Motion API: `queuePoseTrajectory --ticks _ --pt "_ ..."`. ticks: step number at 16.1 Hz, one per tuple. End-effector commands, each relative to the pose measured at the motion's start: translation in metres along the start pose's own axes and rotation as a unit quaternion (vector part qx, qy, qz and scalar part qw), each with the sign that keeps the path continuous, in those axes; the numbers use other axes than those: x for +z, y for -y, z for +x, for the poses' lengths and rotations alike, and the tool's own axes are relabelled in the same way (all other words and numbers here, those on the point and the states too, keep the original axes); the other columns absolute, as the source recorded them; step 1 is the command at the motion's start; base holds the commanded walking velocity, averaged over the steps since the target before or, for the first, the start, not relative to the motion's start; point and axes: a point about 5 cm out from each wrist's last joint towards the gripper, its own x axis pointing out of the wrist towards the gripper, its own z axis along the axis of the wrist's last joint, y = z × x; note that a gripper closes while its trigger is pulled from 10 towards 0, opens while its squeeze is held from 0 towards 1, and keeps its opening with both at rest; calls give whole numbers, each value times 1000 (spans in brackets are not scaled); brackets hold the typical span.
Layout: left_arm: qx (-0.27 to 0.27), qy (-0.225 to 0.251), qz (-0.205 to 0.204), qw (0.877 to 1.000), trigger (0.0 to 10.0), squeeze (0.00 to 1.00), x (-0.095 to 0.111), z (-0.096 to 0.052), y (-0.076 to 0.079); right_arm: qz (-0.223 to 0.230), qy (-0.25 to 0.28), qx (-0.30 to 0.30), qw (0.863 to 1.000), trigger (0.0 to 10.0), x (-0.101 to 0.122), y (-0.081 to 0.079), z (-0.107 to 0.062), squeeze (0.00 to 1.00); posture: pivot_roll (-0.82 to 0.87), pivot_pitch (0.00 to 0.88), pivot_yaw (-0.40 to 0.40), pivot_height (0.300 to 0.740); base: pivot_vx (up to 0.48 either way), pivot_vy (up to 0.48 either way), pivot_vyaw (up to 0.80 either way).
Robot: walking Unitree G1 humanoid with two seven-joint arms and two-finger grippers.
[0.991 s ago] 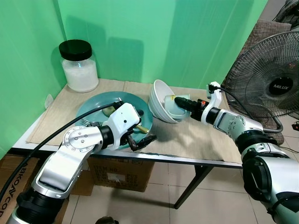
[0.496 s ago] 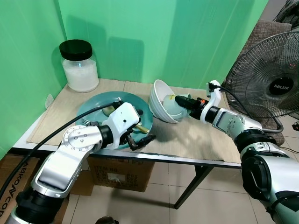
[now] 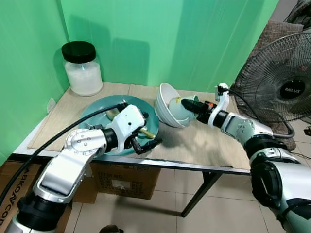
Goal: Setting the table
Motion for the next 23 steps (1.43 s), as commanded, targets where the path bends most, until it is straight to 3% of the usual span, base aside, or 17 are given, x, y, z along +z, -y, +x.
queuePoseTrajectory --ticks 1,4,6,7,8,10,11,13,16,17,19,21,23 --pt "9 6 6 1000 10000 0 4 -1 -5 -7 31 22 999 0 17 -8 1 0 62 0 -102 740 0 0 0" --pt "24 3 10 1000 10000 0 4 -2 -12 -16 79 45 996 0 40 -13 -6 0 65 0 -89 740 0 0 0" --pt "54 14 10 998 10000 0 9 -3 -19 -84 119 28 989 0 62 -15 -22 0 68 0 -87 740 0 0 0" --pt "62 18 7 998 10000 0 10 -3 -20 -103 126 20 986 1686 65 -15 -26 0 68 0 -88 740 0 0 0" --pt "92 28 3 995 10000 0 12 -1 -23 -149 135 -2 980 10000 70 -20 -38 0 70 0 -98 740 0 0 0" --pt "164 56 -26 985 10000 0 19 12 -16 -226 201 -37 952 10000 75 -46 -77 0 80 0 -103 740 0 0 0" --pt "174 65 -33 982 10000 0 21 14 -13 -244 209 -43 946 10000 74 -53 -84 0 71 0 -93 740 0 0 0" --pt "234 129 -53 962 10000 0 38 20 -8 -289 269 -112 912 10000 63 -79 -116 0 37 0 -64 740 0 0 -747" --pt "260 146 -75 952 10000 0 47 21 -1 -285 282 -153 903 10000 31 -96 -138 0 25 0 -52 740 0 0 -792" --pt "296 154 -74 940 10000 0 51 17 -1 -319 260 -200 889 10000 11 -96 -144 0 15 0 -42 740 0 0 -800" --pt "312 166 -61 934 10000 0 56 17 -1 -356 217 -220 882 10000 -7 -92 -146 0 0 0 -17 740 0 0 -800" --pt "315 167 -72 932 10000 0 50 21 4 -292 222 -270 890 10000 -20 -88 -152 0 -10 0 -8 740 0 0 -800" --pt "317 152 -88 932 10000 0 46 22 7 -281 223 -276 892 10000 -26 -91 -153 0 -25 0 7 740 0 0 -800"
